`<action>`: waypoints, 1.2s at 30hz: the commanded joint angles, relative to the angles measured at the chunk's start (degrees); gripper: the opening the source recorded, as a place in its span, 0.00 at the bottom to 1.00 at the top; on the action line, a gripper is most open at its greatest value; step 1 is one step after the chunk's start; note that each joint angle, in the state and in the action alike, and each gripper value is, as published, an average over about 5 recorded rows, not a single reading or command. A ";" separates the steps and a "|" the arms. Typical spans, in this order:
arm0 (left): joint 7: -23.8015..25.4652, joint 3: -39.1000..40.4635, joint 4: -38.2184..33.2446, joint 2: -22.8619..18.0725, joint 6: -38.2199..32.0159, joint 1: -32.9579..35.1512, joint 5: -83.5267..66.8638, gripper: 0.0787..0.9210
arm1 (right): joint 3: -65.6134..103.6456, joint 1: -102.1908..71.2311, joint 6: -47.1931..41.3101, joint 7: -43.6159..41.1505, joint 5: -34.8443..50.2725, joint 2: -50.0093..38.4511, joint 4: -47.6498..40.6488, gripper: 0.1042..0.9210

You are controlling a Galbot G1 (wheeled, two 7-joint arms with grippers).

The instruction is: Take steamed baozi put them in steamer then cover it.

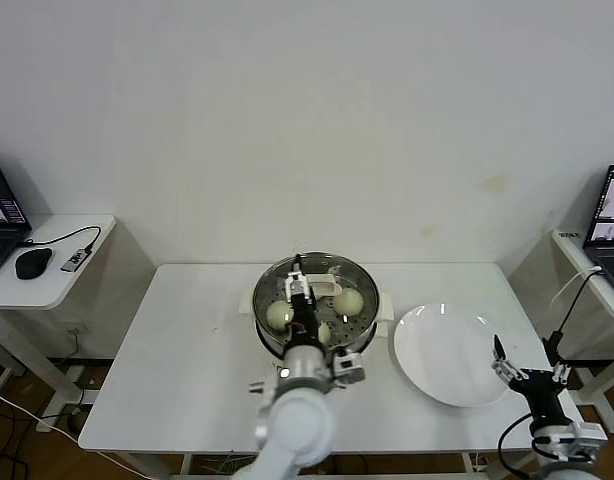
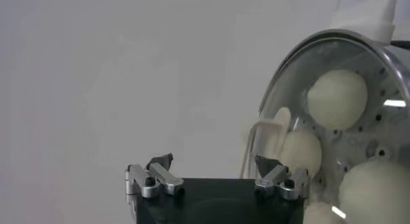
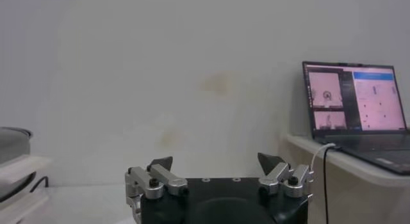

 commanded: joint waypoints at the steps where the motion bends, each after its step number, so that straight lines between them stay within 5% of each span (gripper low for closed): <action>1: -18.21 -20.83 -13.63 10.71 -15.86 10.30 -46.54 0.88 | -5.06 -2.28 -1.18 0.63 0.45 -2.23 1.98 0.88; 6: -19.99 -34.02 -12.10 10.33 -23.37 17.96 -70.68 0.88 | -9.33 -2.94 -0.69 2.36 0.59 -5.18 1.38 0.88; 14: -21.02 -39.71 -2.98 8.53 -33.49 30.28 -81.77 0.88 | -12.84 -4.30 -0.06 2.90 -0.09 -7.30 -0.25 0.88; 36: -22.33 -37.66 -4.35 6.75 -29.33 35.94 -84.79 0.88 | -13.23 -4.31 -6.04 4.11 2.55 -4.79 3.08 0.88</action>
